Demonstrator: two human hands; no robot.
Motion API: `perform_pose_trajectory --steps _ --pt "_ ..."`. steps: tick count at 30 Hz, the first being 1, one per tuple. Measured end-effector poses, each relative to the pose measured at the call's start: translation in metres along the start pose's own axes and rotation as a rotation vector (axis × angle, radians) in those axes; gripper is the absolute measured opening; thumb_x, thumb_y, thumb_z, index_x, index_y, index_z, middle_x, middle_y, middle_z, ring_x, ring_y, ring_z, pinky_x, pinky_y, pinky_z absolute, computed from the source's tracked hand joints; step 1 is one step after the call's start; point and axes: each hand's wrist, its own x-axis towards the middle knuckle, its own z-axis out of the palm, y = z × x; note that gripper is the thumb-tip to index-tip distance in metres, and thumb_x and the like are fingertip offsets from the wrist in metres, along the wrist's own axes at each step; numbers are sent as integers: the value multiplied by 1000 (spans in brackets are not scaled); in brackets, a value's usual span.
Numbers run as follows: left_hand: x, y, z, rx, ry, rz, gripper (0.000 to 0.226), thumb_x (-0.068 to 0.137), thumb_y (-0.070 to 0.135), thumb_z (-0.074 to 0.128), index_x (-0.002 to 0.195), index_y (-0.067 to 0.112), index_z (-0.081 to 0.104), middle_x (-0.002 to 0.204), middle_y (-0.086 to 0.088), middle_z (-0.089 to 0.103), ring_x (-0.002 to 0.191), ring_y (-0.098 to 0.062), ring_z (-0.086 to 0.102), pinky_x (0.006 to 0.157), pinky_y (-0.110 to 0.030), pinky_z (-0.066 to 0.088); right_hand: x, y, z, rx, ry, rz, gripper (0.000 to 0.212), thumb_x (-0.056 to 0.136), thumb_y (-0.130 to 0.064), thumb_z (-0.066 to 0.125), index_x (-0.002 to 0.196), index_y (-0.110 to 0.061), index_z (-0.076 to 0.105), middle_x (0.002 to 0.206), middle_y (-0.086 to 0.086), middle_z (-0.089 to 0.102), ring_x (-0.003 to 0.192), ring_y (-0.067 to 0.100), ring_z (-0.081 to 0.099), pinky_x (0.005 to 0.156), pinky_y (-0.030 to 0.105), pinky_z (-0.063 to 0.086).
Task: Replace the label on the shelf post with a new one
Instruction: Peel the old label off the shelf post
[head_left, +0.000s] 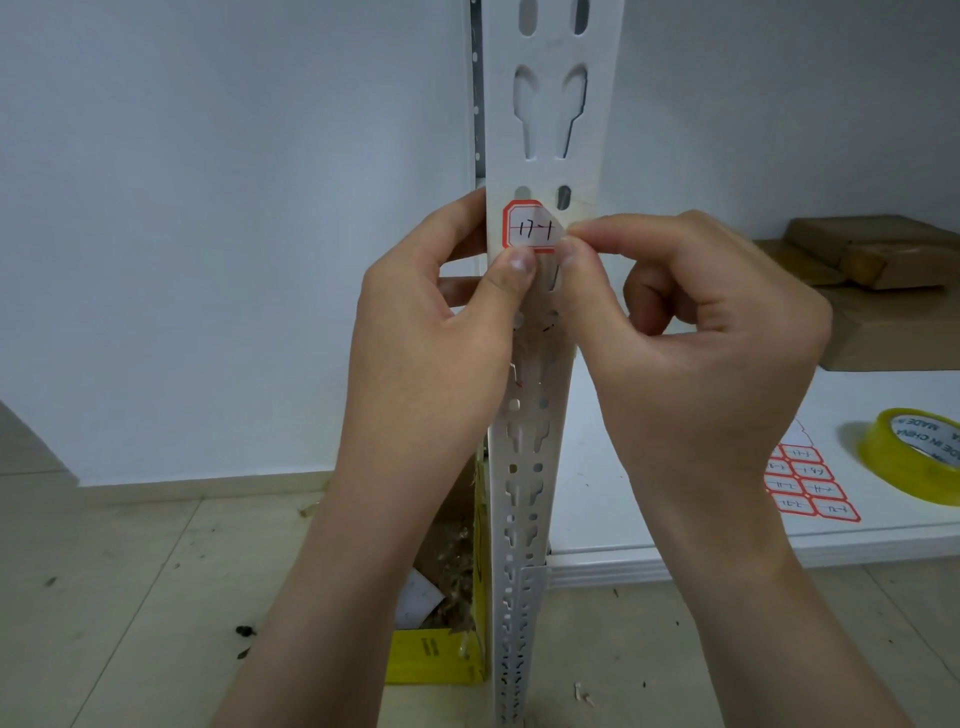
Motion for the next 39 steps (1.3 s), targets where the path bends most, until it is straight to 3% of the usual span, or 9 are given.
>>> perform_pose_trajectory --steps 5,9,14,16,21,23,28,35,39 --pt "-1 2 0 30 -4 -1 35 103 26 61 137 31 65 118 21 74 97 -4 76 78 -21 64 -2 2 -2 55 78 24 19 95 -3 66 112 -4 73 68 -3 51 55 14 50 58 17 45" --pt "-1 2 0 38 0 0 35 103 26 61 138 30 65 121 18 75 98 -10 76 82 -30 66 -1 1 -4 57 92 45 21 93 1 61 109 -5 74 69 -6 50 61 5 50 59 12 43" --pt "-1 1 0 2 -6 -8 35 102 23 62 137 29 66 117 19 75 91 1 75 68 -12 59 -3 1 0 41 20 58 15 96 -13 73 109 -7 76 67 -4 55 56 14 53 54 24 48" --pt "0 1 0 -9 -10 -11 35 102 22 62 136 28 66 117 19 75 91 2 75 68 -10 58 -2 1 2 25 -2 73 19 95 -19 77 110 -8 76 70 -5 57 57 14 54 54 23 48" --pt "1 0 -2 14 -17 0 37 102 26 63 139 27 65 124 13 74 102 -16 76 84 -32 66 -2 3 4 12 -14 117 16 97 -22 77 108 -11 77 79 -9 59 62 0 51 59 8 43" --pt "2 -1 -2 19 -22 2 38 102 26 63 139 28 64 124 13 74 103 -17 76 85 -35 66 -2 3 4 9 -17 104 13 97 -21 77 105 -11 78 81 -9 62 62 4 52 60 8 43" --pt "2 -2 -3 1 -34 3 38 101 25 63 140 26 64 123 11 75 102 -18 75 81 -30 66 -2 2 5 26 -3 58 8 96 -15 77 93 -7 79 72 -1 63 59 14 52 58 17 43" --pt "3 -5 -2 -50 -31 15 34 102 20 63 135 23 67 117 11 77 89 -9 74 73 -16 60 -3 1 6 17 -4 57 6 93 -12 78 90 -7 78 68 -5 53 59 10 46 61 10 38" --pt "3 -5 -1 -41 -31 18 36 102 21 63 137 25 66 119 12 76 94 -13 74 76 -20 62 -3 1 6 12 -10 48 6 93 -11 79 89 -7 78 68 -6 51 59 10 45 61 8 37"
